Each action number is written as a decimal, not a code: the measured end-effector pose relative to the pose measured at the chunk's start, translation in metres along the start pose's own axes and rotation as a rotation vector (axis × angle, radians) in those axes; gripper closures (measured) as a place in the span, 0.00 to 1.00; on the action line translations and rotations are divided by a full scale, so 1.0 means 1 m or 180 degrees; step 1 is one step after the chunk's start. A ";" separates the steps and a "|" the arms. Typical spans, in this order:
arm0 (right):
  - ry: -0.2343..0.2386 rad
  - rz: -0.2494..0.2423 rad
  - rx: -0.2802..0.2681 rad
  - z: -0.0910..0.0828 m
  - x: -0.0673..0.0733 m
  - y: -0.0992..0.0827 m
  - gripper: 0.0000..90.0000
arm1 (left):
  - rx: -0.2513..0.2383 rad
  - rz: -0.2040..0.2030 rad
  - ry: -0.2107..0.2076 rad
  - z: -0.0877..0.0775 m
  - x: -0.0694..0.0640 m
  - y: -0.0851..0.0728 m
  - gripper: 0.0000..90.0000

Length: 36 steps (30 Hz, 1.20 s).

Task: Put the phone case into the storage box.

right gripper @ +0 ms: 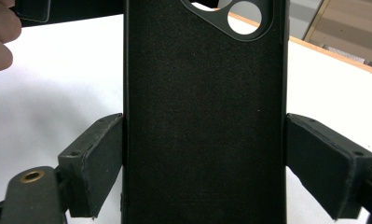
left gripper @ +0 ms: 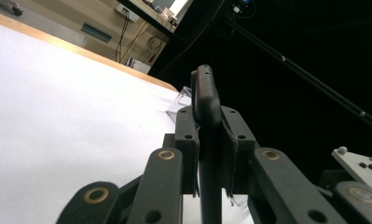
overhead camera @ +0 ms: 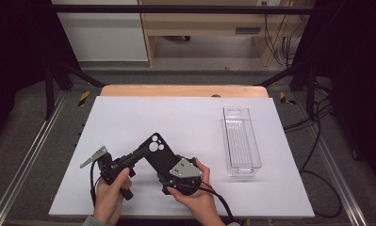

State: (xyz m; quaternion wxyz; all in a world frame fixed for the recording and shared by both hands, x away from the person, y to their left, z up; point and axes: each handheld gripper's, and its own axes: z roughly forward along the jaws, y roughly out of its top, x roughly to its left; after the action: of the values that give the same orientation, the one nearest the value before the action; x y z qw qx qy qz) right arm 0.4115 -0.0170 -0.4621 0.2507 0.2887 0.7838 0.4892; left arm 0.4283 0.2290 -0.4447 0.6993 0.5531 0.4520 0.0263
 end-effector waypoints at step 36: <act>0.0136 0.0452 -0.0112 -0.001 -0.004 0.004 0.06 | -0.0011 0.0900 0.0138 0.000 -0.031 0.005 0.90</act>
State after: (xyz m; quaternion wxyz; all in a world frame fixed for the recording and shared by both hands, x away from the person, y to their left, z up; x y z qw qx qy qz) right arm 0.4147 -0.0190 -0.4572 0.2037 0.3286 0.7578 0.5255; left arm 0.4125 0.2137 -0.4217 0.6797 0.6093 0.3846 0.1373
